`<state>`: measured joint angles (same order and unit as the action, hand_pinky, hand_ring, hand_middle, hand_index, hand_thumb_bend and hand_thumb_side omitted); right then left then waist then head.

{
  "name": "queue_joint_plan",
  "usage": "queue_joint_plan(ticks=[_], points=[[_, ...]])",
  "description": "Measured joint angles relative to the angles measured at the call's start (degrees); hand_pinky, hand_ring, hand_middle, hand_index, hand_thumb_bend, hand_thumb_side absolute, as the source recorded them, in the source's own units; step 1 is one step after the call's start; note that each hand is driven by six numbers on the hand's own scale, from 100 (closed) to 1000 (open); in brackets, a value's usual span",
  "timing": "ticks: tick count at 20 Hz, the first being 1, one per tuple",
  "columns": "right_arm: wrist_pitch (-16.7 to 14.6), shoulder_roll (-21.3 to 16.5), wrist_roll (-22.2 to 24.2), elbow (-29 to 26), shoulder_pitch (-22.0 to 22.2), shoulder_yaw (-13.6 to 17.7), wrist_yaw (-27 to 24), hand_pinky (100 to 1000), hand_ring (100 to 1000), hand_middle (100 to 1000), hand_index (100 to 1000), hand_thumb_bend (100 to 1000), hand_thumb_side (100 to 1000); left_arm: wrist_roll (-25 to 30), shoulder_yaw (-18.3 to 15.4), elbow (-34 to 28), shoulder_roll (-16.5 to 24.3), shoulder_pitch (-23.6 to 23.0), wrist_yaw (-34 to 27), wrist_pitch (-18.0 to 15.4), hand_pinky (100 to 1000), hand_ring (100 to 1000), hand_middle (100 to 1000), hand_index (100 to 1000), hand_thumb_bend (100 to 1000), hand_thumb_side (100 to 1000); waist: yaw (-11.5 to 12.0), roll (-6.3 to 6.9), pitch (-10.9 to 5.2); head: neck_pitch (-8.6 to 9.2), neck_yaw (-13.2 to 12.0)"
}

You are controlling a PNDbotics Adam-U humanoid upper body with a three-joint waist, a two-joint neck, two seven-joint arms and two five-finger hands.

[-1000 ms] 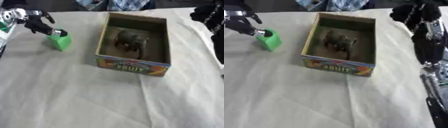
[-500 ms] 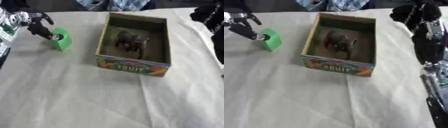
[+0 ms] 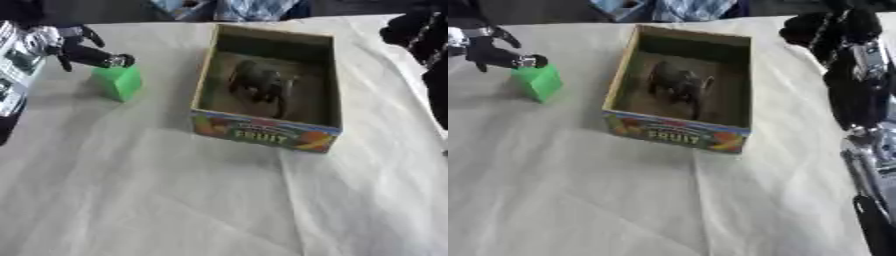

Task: Pick up objects on the table and place them in the box.

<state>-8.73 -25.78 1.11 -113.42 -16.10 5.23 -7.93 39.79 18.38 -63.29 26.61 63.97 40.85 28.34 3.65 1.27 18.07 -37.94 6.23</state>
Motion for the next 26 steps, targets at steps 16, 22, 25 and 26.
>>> queue_joint_plan(ticks=[16,22,25,26], points=[[0.21,0.37,0.41,0.00,-0.01,-0.33,0.01,804,736,668,979,394,1000,-1.37,-0.29,3.06,-0.80,-0.89,-0.48,-0.46,658,840,1000,899,475,622,-0.30,-0.25,0.73,0.25,-0.49],[0.34,0.63,0.55,0.00,-0.01,-0.33,0.04,804,735,667,980,394,1000,-1.50,-0.61,3.37,-0.93,-0.90,-0.87,-0.73,669,849,1000,905,493,635,-0.52,-0.23,0.92,0.30,-0.53],[0.41,0.78,0.64,0.00,-0.01,-0.33,0.06,804,736,667,981,394,1000,-1.65,-0.65,3.86,-0.93,-0.91,-0.25,-0.58,663,842,1000,898,488,642,-0.60,-0.17,0.98,0.32,-0.55],[0.42,0.79,0.66,0.00,-0.01,-0.33,0.08,804,736,667,981,394,1000,-1.71,-0.71,3.92,-0.94,-0.92,0.03,-0.54,662,841,1000,895,487,643,-0.62,-0.14,0.98,0.32,-0.56]])
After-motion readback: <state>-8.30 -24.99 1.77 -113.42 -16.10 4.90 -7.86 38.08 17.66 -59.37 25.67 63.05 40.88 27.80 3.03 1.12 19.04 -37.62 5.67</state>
